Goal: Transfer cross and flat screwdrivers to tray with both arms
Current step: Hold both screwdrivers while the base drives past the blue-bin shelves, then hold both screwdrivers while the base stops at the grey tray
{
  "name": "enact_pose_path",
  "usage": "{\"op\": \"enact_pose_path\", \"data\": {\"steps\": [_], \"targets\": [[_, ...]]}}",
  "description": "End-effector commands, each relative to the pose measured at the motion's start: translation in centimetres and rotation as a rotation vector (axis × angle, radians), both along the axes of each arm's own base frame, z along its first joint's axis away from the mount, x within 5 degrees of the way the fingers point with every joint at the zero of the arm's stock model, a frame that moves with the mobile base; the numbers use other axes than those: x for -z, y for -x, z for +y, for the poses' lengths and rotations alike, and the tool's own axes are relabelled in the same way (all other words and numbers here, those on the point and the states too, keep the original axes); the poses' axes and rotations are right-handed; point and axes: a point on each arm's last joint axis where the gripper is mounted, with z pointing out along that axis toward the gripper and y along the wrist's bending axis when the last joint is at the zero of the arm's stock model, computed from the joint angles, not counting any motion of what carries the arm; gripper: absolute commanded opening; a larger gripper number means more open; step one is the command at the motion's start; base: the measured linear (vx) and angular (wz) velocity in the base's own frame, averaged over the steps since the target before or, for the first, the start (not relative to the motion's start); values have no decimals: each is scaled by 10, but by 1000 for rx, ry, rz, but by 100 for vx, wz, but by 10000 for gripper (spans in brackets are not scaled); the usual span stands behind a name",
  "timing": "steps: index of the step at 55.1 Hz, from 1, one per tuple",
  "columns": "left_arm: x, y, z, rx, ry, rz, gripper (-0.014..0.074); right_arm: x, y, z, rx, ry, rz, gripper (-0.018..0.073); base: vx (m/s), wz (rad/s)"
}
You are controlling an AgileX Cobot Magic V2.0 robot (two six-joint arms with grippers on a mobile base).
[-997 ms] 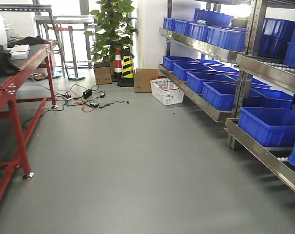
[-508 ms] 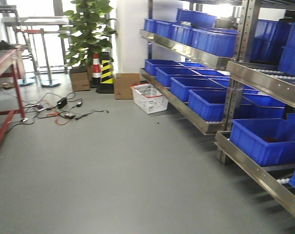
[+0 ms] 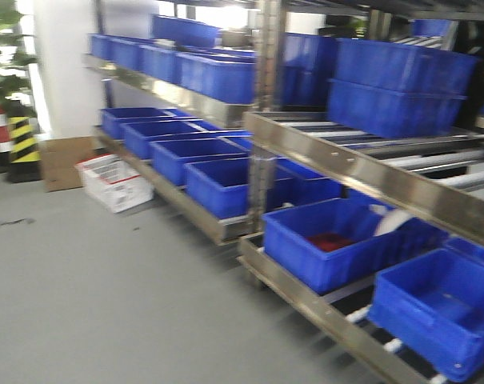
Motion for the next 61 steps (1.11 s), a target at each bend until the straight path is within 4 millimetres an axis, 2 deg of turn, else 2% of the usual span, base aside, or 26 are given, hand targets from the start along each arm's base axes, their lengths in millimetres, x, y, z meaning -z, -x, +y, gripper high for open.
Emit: {"op": "enact_pose_path", "data": {"steps": [1, 29, 61], "targets": [[-16, 1, 1, -5, 22, -105, 0, -17, 0, -2, 25, -3, -112, -8, 50, -73], [-16, 1, 1, -5, 22, -105, 0, -17, 0, -1, 15, -7, -112, -8, 43, -74], [-16, 1, 1, -5, 22, -105, 0, -17, 0, -1, 15, -6, -112, -8, 25, -75]]}}
